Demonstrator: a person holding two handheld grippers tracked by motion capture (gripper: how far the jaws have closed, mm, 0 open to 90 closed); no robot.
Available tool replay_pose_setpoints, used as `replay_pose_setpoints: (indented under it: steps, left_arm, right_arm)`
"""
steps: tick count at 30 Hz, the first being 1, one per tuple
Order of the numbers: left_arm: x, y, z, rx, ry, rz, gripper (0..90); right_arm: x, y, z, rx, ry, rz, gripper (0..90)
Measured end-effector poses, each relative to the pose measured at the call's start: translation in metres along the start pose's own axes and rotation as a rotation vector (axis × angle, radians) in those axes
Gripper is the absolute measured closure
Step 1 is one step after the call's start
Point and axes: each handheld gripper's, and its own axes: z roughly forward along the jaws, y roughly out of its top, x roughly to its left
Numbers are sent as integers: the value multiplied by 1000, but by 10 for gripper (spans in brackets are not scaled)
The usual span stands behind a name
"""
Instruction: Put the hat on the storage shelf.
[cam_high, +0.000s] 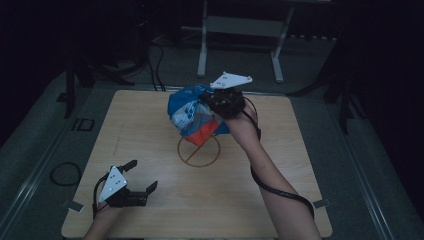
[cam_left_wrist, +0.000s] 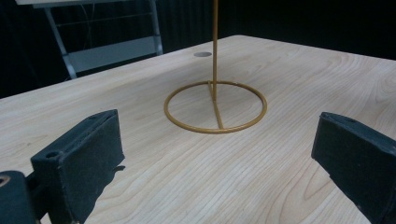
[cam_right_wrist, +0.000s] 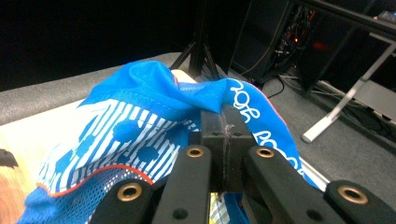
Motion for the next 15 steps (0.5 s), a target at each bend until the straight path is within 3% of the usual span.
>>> replay_pose_setpoints:
  steps: [4, 15]
  left_arm:
    - [1, 0, -1, -3, 2, -1, 23]
    - [2, -2, -1, 3, -3, -6, 24]
  right_arm:
    - [-6, -7, -1, -4, 7, 33, 889]
    - [-12, -28, -10, -17, 1, 62, 890]
